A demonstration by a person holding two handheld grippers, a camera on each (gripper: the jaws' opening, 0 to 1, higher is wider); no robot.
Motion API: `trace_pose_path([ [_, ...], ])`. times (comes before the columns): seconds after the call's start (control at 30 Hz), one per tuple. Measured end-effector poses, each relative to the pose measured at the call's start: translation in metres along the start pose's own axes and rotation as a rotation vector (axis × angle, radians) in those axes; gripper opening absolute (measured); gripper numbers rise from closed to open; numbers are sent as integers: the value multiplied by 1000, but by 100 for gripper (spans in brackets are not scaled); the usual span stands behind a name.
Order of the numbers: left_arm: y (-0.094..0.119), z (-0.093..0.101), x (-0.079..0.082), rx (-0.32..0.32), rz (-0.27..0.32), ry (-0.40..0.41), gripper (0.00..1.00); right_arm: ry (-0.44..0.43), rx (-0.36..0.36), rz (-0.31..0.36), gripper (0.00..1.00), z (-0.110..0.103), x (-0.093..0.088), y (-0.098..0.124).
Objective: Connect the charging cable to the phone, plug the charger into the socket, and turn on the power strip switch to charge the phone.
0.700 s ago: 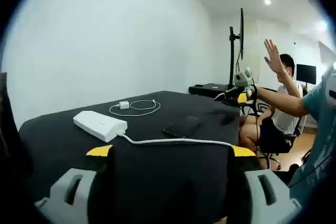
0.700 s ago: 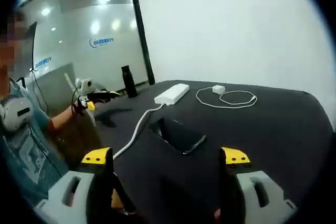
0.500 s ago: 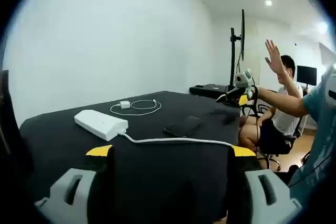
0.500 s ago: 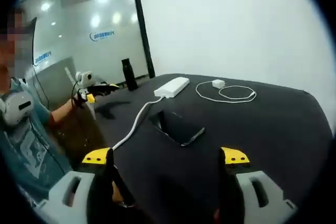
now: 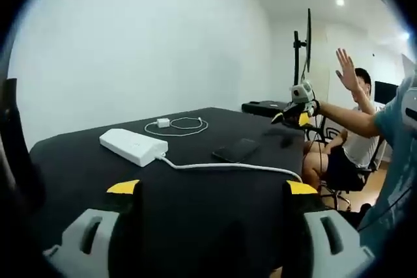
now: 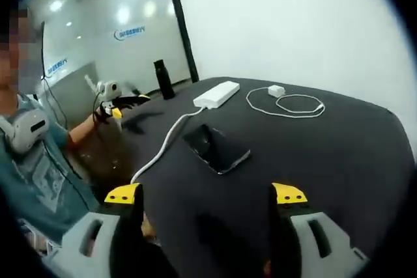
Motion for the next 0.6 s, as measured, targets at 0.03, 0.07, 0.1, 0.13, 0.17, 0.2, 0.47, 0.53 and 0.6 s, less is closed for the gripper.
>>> trace_pose_path([
  [0.03, 0, 0, 0, 0, -1, 0, 82, -3, 30, -19, 76, 1, 0, -3],
  [0.07, 0, 0, 0, 0, -1, 1, 82, -9, 57, -36, 76, 2, 0, -4],
  [0.1, 0, 0, -1, 1, 0, 3, 82, -10, 82, -54, 76, 4, 1, -7],
  [0.13, 0, 0, -1, 2, 1, 4, 82, -10, 103, -67, 76, 5, 2, -9],
  [0.17, 0, 1, -1, 1, 2, 6, 82, -8, 125, -85, 75, 8, 4, -12],
  [0.2, -1, 1, -2, -1, 1, 7, 82, -9, 145, -103, 74, 9, 5, -14],
  [0.47, 2, -19, -5, -13, -38, 1, 83, -32, 270, -291, 68, 38, 28, -39],
  [0.53, 5, -40, -5, -21, -44, 1, 83, -21, 280, -315, 68, 43, 35, -44],
  [0.6, 5, -40, -4, -22, -51, 0, 83, -13, 308, -331, 68, 47, 46, -51],
])
Point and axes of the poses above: the point that each gripper's makers call its tool centre point, and the gripper's own axes: y roughly backward along the fingers, z roughly to its right, x roughly out of its top, the point moved 7 cm from there along y, roughly backward along the fingers, and after that the axes turned 4 degrees about -x, right-handed, at the moved point
